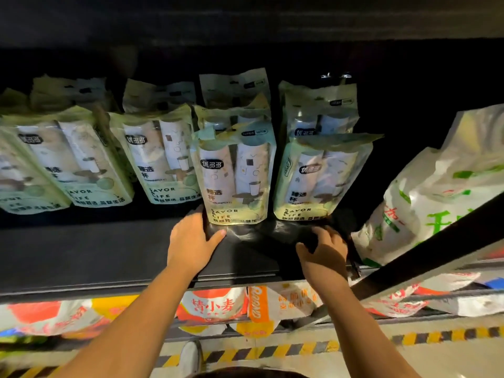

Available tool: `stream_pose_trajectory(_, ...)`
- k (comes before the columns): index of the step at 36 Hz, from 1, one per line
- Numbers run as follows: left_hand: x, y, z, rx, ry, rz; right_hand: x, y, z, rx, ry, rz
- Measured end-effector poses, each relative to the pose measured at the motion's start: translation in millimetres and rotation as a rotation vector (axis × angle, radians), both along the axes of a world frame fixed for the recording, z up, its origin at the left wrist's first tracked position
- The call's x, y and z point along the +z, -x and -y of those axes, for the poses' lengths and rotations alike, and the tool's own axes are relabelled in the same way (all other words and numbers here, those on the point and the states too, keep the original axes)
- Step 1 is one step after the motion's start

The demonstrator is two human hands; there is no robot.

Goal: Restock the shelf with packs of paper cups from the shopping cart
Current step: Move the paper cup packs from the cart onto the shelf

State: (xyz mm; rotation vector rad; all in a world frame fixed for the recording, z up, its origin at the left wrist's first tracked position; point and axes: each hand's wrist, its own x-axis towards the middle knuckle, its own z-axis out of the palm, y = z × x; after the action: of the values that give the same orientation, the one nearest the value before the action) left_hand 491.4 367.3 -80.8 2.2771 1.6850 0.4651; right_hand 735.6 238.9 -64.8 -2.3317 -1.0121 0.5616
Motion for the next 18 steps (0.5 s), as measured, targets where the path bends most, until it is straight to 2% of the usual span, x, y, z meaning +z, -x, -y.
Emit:
stream_pose_trajectory(5,-9.3,37.2,46.0,-0.068,0.059,-0.192,-7.5,34.4,34.1,0.353,0.065,0.154)
stream_pose_trajectory(10,-6.2,90.8,100.8,-0.019,0.049,-0.264,-14.4,84.4,33.8,0.618,-0.016,0.323)
stream_pose_trajectory(13,-1.1,122.2,133.2,0.026,0.107,-0.292,-7.2,116.3,23.1,0.789,-0.004,0.410)
stream_pose_trajectory(18,3.1,175.3,178.4,0.201,0.456,-0.274,4.4,165.0,11.5,1.098,-0.002,0.414)
